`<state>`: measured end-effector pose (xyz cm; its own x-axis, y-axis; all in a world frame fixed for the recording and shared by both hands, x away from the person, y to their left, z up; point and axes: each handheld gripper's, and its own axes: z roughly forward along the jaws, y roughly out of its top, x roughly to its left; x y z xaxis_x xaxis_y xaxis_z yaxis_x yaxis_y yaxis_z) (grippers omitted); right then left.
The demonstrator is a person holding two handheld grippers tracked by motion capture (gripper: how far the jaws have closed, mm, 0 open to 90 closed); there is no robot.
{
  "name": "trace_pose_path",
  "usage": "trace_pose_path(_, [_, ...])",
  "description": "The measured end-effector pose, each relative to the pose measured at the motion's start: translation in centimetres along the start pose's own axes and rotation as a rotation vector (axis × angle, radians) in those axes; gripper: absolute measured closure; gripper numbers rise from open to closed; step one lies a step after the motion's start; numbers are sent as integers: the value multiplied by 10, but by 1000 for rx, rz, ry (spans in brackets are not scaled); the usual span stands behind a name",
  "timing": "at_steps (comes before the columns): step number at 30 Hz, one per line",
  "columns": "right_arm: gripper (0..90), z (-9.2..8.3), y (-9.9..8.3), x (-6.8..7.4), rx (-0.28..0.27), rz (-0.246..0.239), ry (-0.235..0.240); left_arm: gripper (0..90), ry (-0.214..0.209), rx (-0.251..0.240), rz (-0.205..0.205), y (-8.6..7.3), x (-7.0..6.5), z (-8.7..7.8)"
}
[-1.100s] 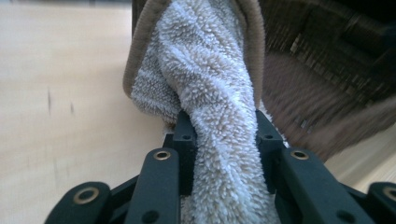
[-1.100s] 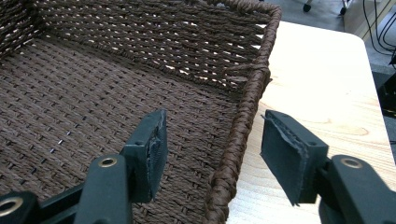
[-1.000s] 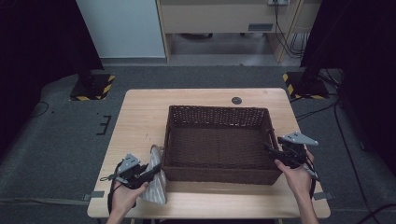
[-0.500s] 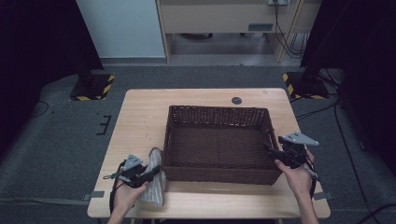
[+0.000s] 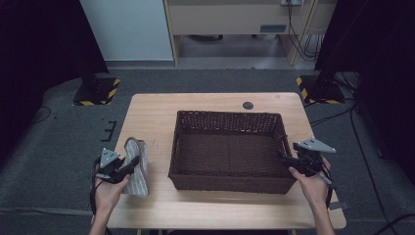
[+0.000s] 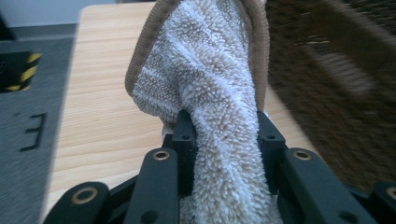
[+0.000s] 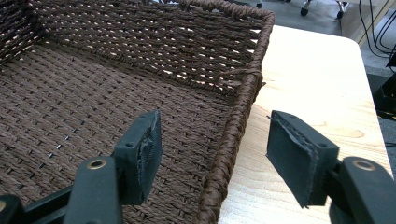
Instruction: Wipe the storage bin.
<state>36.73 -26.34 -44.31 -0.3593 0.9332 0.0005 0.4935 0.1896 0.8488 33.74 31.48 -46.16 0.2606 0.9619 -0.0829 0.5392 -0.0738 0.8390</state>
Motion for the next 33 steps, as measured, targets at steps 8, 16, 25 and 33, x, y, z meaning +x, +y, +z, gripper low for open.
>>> trace_pose_path(8, [351,0,0,-1,0,0,-3,665,47,58,-15,-10,6,21])
trace_pose_path(16, [355,1,0,1,9,-15,-2,655,67,131,7,-24,14,31])
trace_pose_path(25, [389,3,-1,3,30,-10,11,611,71,171,39,-32,14,42])
trace_pose_path(33, [432,4,-2,3,39,-1,24,470,38,138,40,-29,10,37])
